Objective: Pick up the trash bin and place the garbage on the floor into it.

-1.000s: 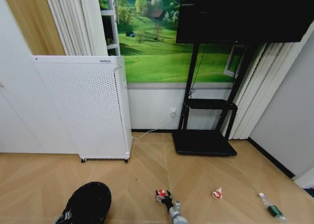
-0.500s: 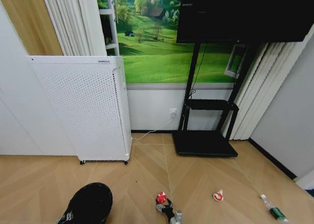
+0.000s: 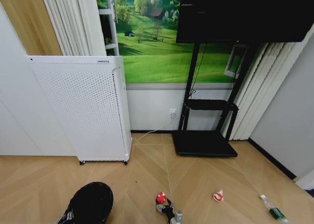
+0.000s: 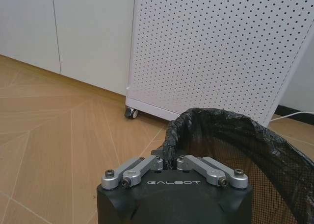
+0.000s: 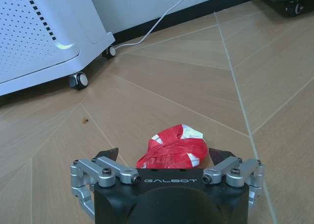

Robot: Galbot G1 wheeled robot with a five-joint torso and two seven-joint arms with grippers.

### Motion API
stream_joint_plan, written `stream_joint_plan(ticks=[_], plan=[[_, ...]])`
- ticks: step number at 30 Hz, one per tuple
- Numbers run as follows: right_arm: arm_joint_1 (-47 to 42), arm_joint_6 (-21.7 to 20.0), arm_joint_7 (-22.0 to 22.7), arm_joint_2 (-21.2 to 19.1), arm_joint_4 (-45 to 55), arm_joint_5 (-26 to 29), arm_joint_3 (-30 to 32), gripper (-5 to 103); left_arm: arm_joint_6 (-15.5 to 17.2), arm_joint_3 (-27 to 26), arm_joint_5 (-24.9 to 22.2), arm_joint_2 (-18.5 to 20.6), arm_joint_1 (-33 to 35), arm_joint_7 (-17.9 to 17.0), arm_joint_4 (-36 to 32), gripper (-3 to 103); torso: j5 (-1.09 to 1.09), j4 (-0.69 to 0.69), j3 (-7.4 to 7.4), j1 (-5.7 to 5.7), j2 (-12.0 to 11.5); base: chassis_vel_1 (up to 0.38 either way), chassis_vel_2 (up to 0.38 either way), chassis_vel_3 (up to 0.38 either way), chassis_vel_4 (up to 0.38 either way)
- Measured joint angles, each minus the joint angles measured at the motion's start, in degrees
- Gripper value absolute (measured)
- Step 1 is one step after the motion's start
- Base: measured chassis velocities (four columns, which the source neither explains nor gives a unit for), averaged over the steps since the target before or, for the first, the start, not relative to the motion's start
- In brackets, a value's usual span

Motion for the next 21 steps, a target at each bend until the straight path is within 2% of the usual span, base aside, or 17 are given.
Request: stream_joint_plan(ticks=[6, 10, 21], plan=[[0.3, 0.0, 1.8, 0.0, 0.0, -1.5, -0.1, 100, 0.0, 0.1, 0.3, -0.5, 0.1, 0.2, 0.0, 6, 0.01, -0.04, 0.02, 0.00, 0.0, 0.000, 0.000, 0.000, 0.000], [1.2, 0.2, 2.8, 0.1, -0.5, -3.0, -0.3, 100, 0.0, 0.2, 0.5, -0.8, 0.1, 0.2, -0.1, 6, 0.09, -0.05, 0.04, 0.01, 0.0, 0.000, 0.000, 0.000, 0.000], [4.1, 0.5, 0.4, 0.2, -1.2, -5.9, -1.9, 100, -0.2, 1.0, 1.1, -1.7, -0.2, 0.5, 0.6, 6, 0.06, -0.02, 0.04, 0.01, 0.0, 0.000, 0.000, 0.000, 0.000]])
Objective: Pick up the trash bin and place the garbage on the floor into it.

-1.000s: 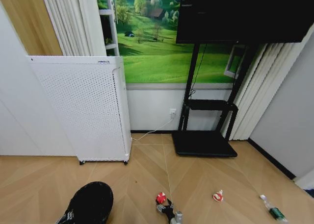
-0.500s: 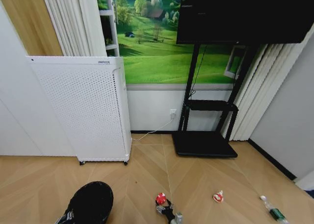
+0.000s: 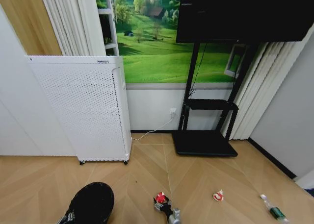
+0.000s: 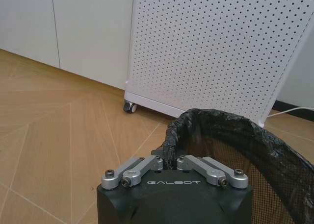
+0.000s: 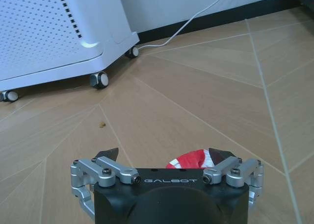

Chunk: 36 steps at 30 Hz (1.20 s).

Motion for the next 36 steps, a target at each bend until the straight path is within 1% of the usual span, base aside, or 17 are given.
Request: stream_joint_plan(ticks=[2, 7, 11, 13, 26, 36], plan=[[-0.3, 0.0, 0.0, 0.0, 0.1, -0.6, -1.4, 100, 0.0, 0.3, 0.1, -0.1, -0.2, 0.0, 0.2, 6, -0.01, -0.01, 0.00, 0.00, 0.0, 0.000, 0.000, 0.000, 0.000], [-0.3, -0.3, 0.0, 0.0, 0.2, -1.0, -2.5, 100, 0.0, 0.3, 0.1, -0.1, -0.3, 0.0, 0.2, 6, -0.01, -0.02, -0.01, 0.00, 0.0, 0.000, 0.000, 0.000, 0.000], [0.1, -1.0, 0.1, 0.0, 0.2, -1.0, -4.6, 100, -0.1, 0.3, 0.0, -0.1, -0.3, 0.1, 0.3, 6, -0.02, -0.01, -0.01, 0.00, 0.0, 0.000, 0.000, 0.000, 0.000], [0.3, -1.8, 1.0, 0.0, 0.2, -1.0, -5.6, 100, -0.1, 0.4, -0.1, -0.2, -0.3, 0.2, 0.2, 6, -0.02, -0.01, -0.01, 0.00, 0.0, 0.000, 0.000, 0.000, 0.000], [1.0, -5.0, 4.0, -2.3, 0.2, -1.7, -5.8, 100, -0.1, 1.2, -0.4, -0.3, -0.7, 0.3, 0.0, 6, -0.03, -0.02, -0.01, 0.00, 0.0, 0.000, 0.000, 0.000, 0.000], [0.9, -5.4, 4.7, -1.6, 0.0, -2.3, -5.5, 100, -0.1, 1.0, -0.6, -0.1, -0.5, 0.3, -0.9, 6, -0.02, -0.01, -0.01, 0.00, 0.0, 0.000, 0.000, 0.000, 0.000]])
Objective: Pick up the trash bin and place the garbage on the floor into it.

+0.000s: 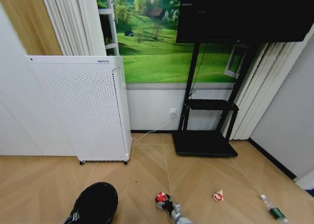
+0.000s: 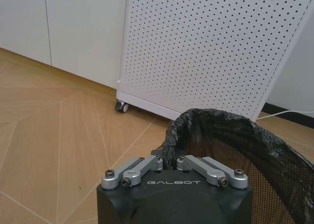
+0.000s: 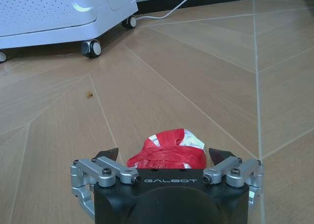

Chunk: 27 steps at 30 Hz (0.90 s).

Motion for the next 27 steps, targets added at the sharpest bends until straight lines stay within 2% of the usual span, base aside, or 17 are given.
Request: stream_joint_plan(ticks=[7, 8, 9, 11, 12, 14, 16, 17, 19, 24, 27], plan=[[0.1, -0.8, 1.0, 0.3, 0.0, -0.1, 0.1, 102, -0.1, -0.4, -0.1, 0.1, 0.2, 0.1, -0.2, 6, 0.00, 0.00, 0.00, 0.00, 0.0, 0.000, 0.000, 0.000, 0.000], [0.1, -1.0, 1.1, 0.3, -0.1, -0.3, 0.0, 94, -0.1, -0.5, -0.2, 0.1, 0.2, 0.1, -0.2, 6, 0.00, 0.00, 0.00, 0.00, 0.0, 0.000, 0.000, 0.000, 0.000], [0.1, -1.1, 1.2, 0.3, -0.1, -0.4, 0.0, 94, -0.1, -0.5, -0.3, 0.1, 0.2, 0.1, -0.3, 6, 0.00, 0.00, 0.00, 0.00, 0.0, 0.000, 0.000, 0.000, 0.000], [0.2, -1.2, 1.2, 0.3, -0.1, -0.4, 0.1, 83, -0.1, -0.6, -0.4, 0.0, 0.2, 0.1, -0.3, 6, 0.00, 0.00, 0.00, 0.00, 0.0, 0.000, 0.000, 0.000, 0.000], [0.2, -1.2, 1.2, 0.3, -0.1, -0.4, 0.1, 83, -0.1, -0.6, -0.4, 0.0, 0.2, 0.1, -0.3, 6, 0.00, 0.00, 0.00, 0.00, 0.0, 0.000, 0.000, 0.000, 0.000], [0.2, -1.3, 1.1, 0.3, -0.2, -0.3, 0.2, 71, -0.1, -0.6, -0.5, 0.0, 0.0, 0.1, -0.3, 6, 0.00, 0.00, 0.00, 0.00, 0.0, 0.000, 0.000, 0.000, 0.000], [0.2, -1.3, 1.0, 0.2, -0.2, -0.3, 0.2, 71, -0.1, -0.5, -0.5, 0.0, -0.1, 0.1, -0.3, 6, 0.00, 0.00, 0.00, 0.00, 0.0, 0.000, 0.000, 0.000, 0.000], [0.3, -1.3, 0.8, 0.2, -0.2, -0.2, 0.2, 62, -0.1, -0.3, -0.5, 0.0, -0.3, 0.0, -0.2, 6, 0.00, 0.00, 0.00, 0.00, 0.0, 0.000, 0.000, 0.000, 0.000], [0.3, -1.3, 0.8, 0.2, -0.2, -0.2, 0.2, 62, -0.1, -0.2, -0.5, 0.0, -0.3, 0.0, -0.1, 6, 0.00, 0.00, 0.00, 0.00, 0.0, 0.000, 0.000, 0.000, 0.000], [0.3, -1.1, 0.3, 0.1, -0.2, -0.2, 0.5, 51, -0.1, 0.3, -0.4, -0.2, -0.7, 0.0, 0.3, 6, 0.00, 0.00, 0.00, 0.00, 0.0, 0.000, 0.000, 0.000, 0.000], [0.0, -0.6, -0.2, 0.1, -0.2, -0.1, 0.7, 51, -0.1, 0.4, -0.3, -0.2, -0.7, 0.1, 0.4, 6, 0.00, 0.00, 0.00, 0.00, 0.0, 0.000, 0.000, 0.000, 0.000]])
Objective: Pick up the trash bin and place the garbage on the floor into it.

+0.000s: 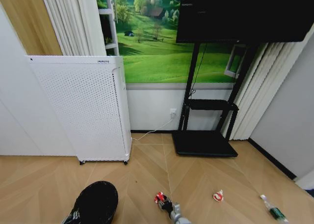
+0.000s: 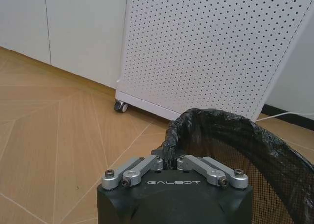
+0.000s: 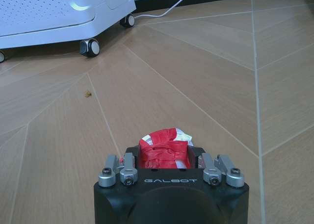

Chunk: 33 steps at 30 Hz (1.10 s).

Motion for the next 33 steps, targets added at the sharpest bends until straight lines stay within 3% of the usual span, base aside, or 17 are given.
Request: stream_joint_plan(ticks=[18, 22, 23, 26, 33], plan=[[1.0, 5.4, -2.9, -2.6, 0.8, 0.7, -0.2, 51, 0.0, 0.7, 0.3, 1.8, -1.0, 0.3, 1.9, 6, 0.01, 0.01, 0.00, 0.00, 0.0, 0.000, 0.000, 0.000, 0.000], [2.2, 8.8, -4.2, -5.3, 1.3, 1.0, -1.0, 51, 0.9, 3.3, -0.7, 4.4, -4.1, -2.5, 2.7, 6, 0.00, 0.01, 0.01, 0.00, 0.0, 0.000, 0.000, 0.000, 0.000], [2.1, 11.0, -5.6, -7.6, 3.7, 2.2, -3.7, 51, 2.1, 6.1, -2.8, 7.5, -8.5, -5.0, 2.9, 6, -0.01, 0.01, 0.01, 0.00, 0.0, 0.000, 0.000, 0.000, 0.000], [0.8, 11.3, -7.3, -9.8, 7.3, 6.4, -8.2, 51, 3.2, 8.6, -5.5, 10.6, -13.2, -7.1, 3.0, 6, 0.02, -0.04, 0.01, 0.01, 0.0, 0.000, 0.000, 0.000, 0.000], [-2.3, 11.3, -10.1, -13.6, 15.4, 16.4, -15.1, 51, 4.8, 12.9, -9.7, 16.0, -19.7, -9.6, 4.3, 6, 0.02, 0.00, 0.01, 0.00, 0.0, 0.000, 0.000, 0.000, 0.000]])
